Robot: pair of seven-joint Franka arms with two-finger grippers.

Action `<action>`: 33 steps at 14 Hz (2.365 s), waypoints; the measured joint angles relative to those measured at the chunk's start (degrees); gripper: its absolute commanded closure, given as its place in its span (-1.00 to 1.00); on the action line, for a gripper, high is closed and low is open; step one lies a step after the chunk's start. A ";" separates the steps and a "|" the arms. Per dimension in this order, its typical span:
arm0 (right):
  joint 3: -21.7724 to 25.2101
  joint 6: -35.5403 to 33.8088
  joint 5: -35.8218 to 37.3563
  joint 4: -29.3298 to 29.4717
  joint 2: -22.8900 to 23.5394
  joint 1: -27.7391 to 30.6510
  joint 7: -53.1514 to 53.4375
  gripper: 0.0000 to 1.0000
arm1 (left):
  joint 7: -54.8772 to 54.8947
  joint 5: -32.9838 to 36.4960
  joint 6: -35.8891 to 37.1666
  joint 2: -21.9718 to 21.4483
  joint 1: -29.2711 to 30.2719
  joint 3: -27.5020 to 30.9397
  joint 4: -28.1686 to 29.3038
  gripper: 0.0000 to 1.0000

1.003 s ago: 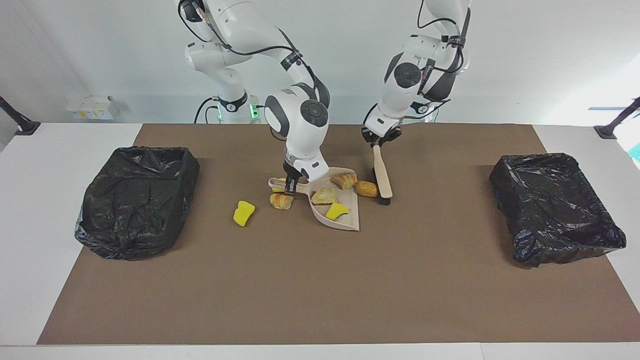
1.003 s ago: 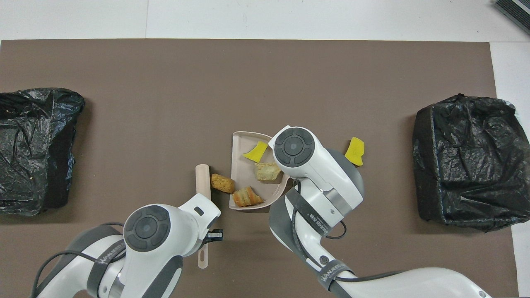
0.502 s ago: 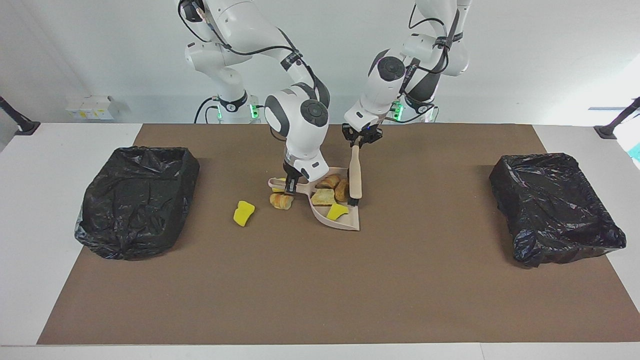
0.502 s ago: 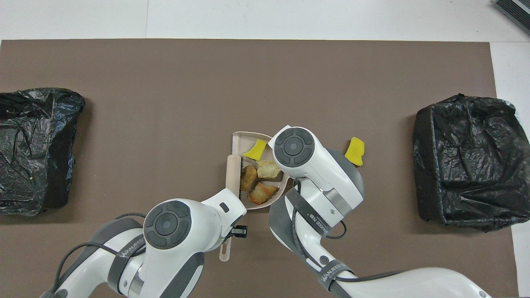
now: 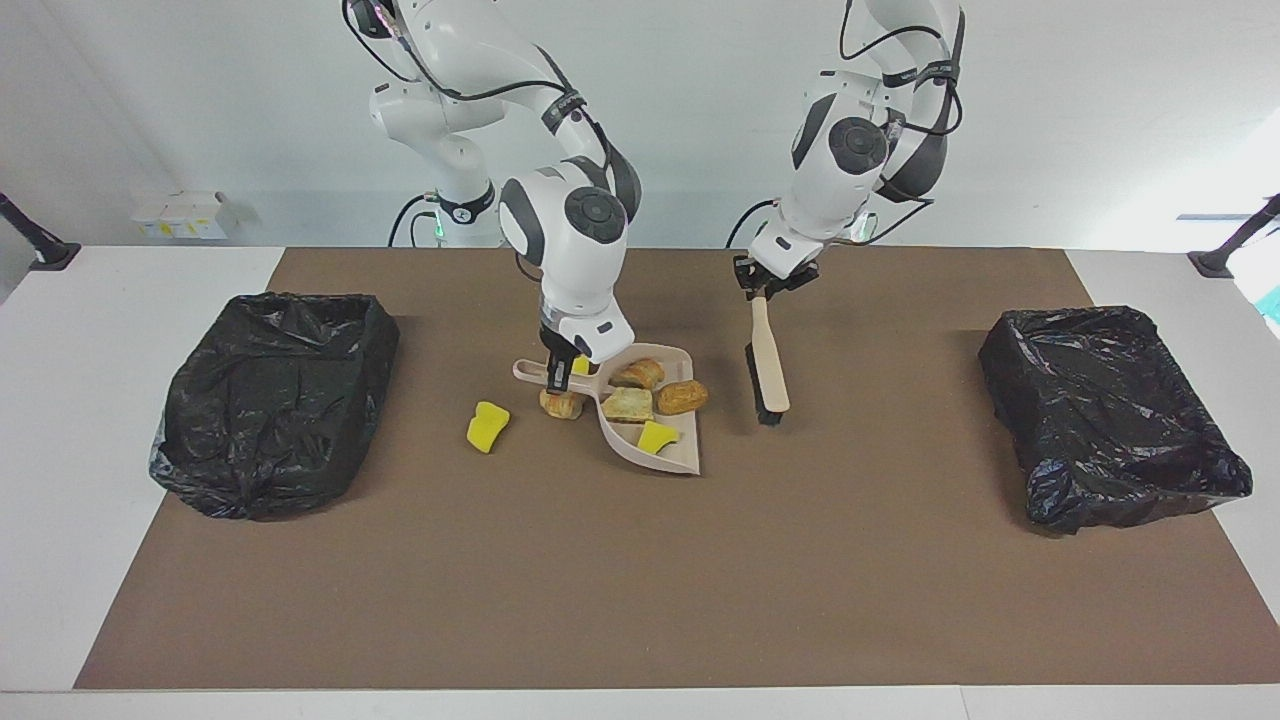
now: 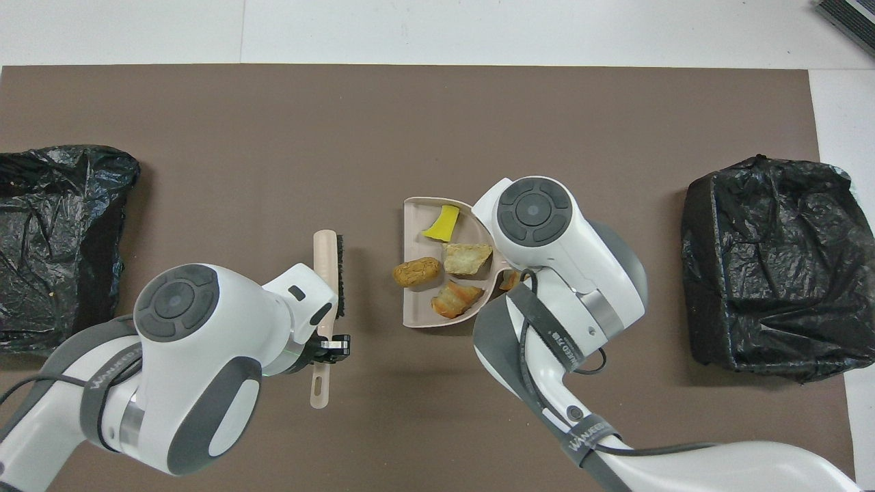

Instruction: Sweep and dump trash in bin

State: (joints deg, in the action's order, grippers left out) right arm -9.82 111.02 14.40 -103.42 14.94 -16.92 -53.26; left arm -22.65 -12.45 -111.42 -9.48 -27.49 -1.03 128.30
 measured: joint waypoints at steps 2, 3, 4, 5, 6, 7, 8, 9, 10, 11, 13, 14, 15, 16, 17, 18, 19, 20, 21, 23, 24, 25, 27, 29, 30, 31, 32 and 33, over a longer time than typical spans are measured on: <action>0.01 -0.97 -1.35 0.41 -1.46 1.98 -3.26 1.00 | -0.09 0.72 3.14 -1.44 0.98 0.04 -0.47 1.00; 0.05 -1.71 -2.09 0.74 -2.16 3.05 -5.06 1.00 | -0.64 0.83 4.04 -2.03 1.00 -0.03 -0.42 1.00; 0.08 -2.96 -2.59 1.51 -2.76 4.16 -7.27 1.00 | -2.11 0.86 4.40 -2.48 0.95 -0.40 -0.28 1.00; 0.11 -4.79 -3.19 2.87 -3.21 5.44 -9.96 1.00 | -3.98 0.88 4.40 -2.83 0.65 -1.08 -0.04 1.00; 0.15 -6.54 -3.90 4.36 -3.48 6.70 -12.46 1.00 | -5.63 0.88 4.28 -2.97 -0.14 -1.79 0.14 1.00; 0.19 -8.19 -4.59 5.93 -3.70 8.27 -15.09 1.00 | -7.78 0.88 3.69 -2.95 -1.89 -2.29 0.42 1.00; 0.23 -9.72 -5.06 7.30 -3.85 9.99 -17.42 1.00 | -10.00 0.89 2.07 -2.78 -4.19 -2.55 1.03 1.00; 0.29 -11.28 -5.27 8.61 -3.92 11.76 -19.46 1.00 | -12.47 0.89 -0.44 -2.23 -6.81 -2.70 1.86 1.00; 0.36 -12.69 -5.33 9.86 -3.95 13.43 -21.11 1.00 | -14.82 0.90 -3.14 -1.25 -9.17 -2.88 2.57 1.00; 0.42 -13.81 -5.36 10.93 -3.97 15.07 -22.55 1.00 | -16.57 0.90 -5.60 -0.06 -11.16 -2.99 2.99 1.00; 0.53 -15.09 -5.39 12.51 -4.27 18.68 -25.29 1.00 | -19.72 0.90 -9.56 2.44 -14.53 -3.08 3.19 1.00; 0.59 -15.28 -5.40 12.93 -4.72 20.82 -26.58 1.00 | -21.48 0.90 -11.45 3.59 -16.32 -3.08 3.22 1.00; 0.64 -15.38 -5.41 13.17 -5.32 22.95 -27.58 1.00 | -22.93 0.90 -13.18 4.63 -17.96 -3.12 3.24 1.00; 0.72 -15.58 -5.41 13.32 -6.20 25.63 -28.34 1.00 | -24.01 0.90 -14.72 5.60 -19.28 -3.19 3.24 1.00; 0.79 -15.76 -5.38 13.36 -6.97 28.04 -28.94 1.00 | -24.35 0.90 -15.31 6.12 -19.83 -3.20 3.24 1.00; 0.83 -15.90 -5.35 13.37 -7.65 30.64 -29.97 1.00 | -24.36 0.90 -15.48 6.38 -20.22 -3.15 3.25 1.00; 0.92 -15.92 -5.33 13.37 -8.16 33.37 -31.49 1.00 | -24.36 0.90 -15.56 6.50 -20.43 -3.19 3.33 1.00; 1.15 -15.92 -5.30 13.37 -8.51 36.25 -33.19 1.00 | -24.36 0.90 -15.75 6.57 -20.56 -3.19 3.54 1.00; 1.53 -15.83 -5.23 13.40 -8.69 39.22 -35.19 1.00 | -24.33 0.90 -15.95 6.67 -20.68 -3.18 3.82 1.00; 2.15 -13.97 -4.33 13.39 -9.04 44.69 -40.26 1.00 | -24.32 0.90 -16.14 7.02 -20.91 -3.16 4.23 1.00; 2.28 -12.91 -3.51 13.37 -9.19 46.86 -42.44 1.00 | -24.32 0.90 -16.22 7.21 -20.94 -3.16 4.31 1.00; 2.35 -12.37 -2.37 13.30 -9.37 48.44 -43.60 1.00 | -24.32 0.91 -16.32 7.28 -20.95 -3.14 4.44 0.28; 2.38 -12.27 1.11 12.59 -10.07 50.06 -43.84 1.00 | -24.32 0.92 -16.56 7.30 -20.95 -2.88 4.62 -1.00; 2.38 -12.13 4.59 10.79 -11.25 50.29 -43.72 1.00 | -24.47 0.92 -16.67 7.46 -20.77 -2.28 4.72 -1.00; 2.39 -11.76 5.79 9.48 -12.03 50.29 -43.18 1.00 | -24.48 0.92 -16.67 7.49 -20.24 -1.98 4.71 -1.00; 2.38 -11.32 7.16 7.84 -13.00 50.29 -41.84 1.00 | -24.47 0.92 -16.70 7.49 -19.15 -1.83 4.64 -1.00; 2.38 -10.50 8.68 5.96 -14.05 50.29 -39.80 1.00 | -24.44 0.93 -16.70 7.48 -17.85 -1.70 4.40 -1.00; 2.37 -9.38 10.34 3.89 -15.17 50.28 -37.56 1.00 | -24.42 0.96 -16.63 7.48 -16.38 -1.61 3.96 -1.00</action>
State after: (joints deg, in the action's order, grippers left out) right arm -7.45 101.64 24.73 -99.53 -0.22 33.36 -90.83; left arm -47.07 -11.50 -128.06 -2.00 -43.87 -2.64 132.27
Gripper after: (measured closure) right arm 0.674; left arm 0.013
